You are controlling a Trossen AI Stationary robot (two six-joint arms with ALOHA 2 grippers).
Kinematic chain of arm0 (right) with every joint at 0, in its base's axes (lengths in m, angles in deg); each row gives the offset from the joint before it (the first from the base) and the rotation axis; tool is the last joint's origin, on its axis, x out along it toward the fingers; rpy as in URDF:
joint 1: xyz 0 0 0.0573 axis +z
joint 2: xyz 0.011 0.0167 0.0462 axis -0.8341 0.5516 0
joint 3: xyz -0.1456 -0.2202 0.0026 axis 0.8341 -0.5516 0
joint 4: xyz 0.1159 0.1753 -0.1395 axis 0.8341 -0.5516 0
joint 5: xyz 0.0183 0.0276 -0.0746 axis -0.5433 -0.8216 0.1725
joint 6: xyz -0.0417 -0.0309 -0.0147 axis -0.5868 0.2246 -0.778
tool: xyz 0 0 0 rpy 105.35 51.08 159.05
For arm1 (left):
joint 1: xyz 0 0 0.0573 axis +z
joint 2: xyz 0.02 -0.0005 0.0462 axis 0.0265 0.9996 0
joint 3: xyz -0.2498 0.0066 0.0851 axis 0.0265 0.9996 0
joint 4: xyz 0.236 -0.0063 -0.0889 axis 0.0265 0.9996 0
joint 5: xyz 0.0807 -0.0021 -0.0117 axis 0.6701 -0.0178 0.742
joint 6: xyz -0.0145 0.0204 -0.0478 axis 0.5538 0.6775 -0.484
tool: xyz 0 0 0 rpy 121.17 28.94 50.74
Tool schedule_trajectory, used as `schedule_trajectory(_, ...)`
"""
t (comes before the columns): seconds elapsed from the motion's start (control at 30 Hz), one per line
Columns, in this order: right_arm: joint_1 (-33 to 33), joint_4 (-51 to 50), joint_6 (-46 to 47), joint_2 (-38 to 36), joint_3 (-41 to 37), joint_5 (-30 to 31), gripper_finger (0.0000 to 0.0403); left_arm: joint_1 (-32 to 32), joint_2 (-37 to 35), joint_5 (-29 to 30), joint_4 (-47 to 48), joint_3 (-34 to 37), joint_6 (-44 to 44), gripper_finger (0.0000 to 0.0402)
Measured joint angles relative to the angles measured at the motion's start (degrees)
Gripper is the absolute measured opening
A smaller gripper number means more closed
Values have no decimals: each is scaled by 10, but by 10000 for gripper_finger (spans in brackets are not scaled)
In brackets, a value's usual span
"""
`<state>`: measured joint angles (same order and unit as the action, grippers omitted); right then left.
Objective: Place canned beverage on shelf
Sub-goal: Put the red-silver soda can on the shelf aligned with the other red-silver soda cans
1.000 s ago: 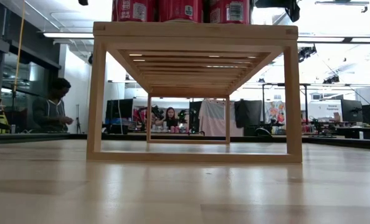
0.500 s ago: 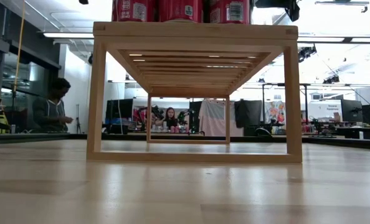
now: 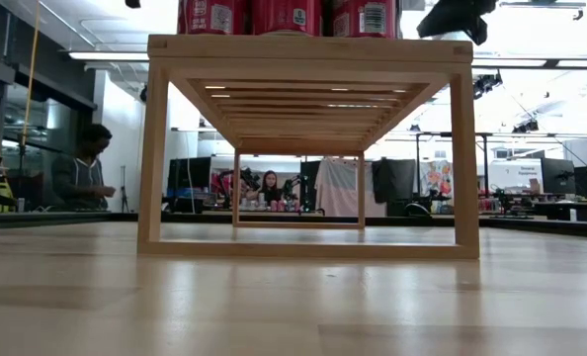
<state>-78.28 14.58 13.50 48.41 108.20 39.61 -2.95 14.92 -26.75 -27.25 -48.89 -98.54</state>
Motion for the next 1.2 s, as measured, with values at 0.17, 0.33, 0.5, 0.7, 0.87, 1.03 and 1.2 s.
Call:
schedule_trajectory(0.17, 0, -21, -3, 0, 0, 12, 135, 0, 0, 0, 0, 0, -10, 0)
schedule_trajectory(0.33, 0, -23, 24, 2, 0, -15, 262, 0, 0, 0, 0, 0, -10, 0)
schedule_trajectory(0.5, 0, -54, 50, 10, 8, -109, 352, 0, 0, 1, 0, 0, -10, 0)
schedule_trajectory(0.7, 10, -145, 127, 41, 78, -225, 380, 0, 0, 2, -39, 0, -15, 0)
schedule_trajectory(0.87, 94, -283, 264, 94, 152, -260, 380, 0, -2, 1, -47, 0, -10, 0)
schedule_trajectory(1.03, 244, -430, 451, 150, 179, -255, 380, 0, -3, 1, -46, 0, -10, 0)
schedule_trajectory(1.2, 414, -458, 677, 181, 140, -238, 380, 0, -3, 0, -37, 0, -10, 0)
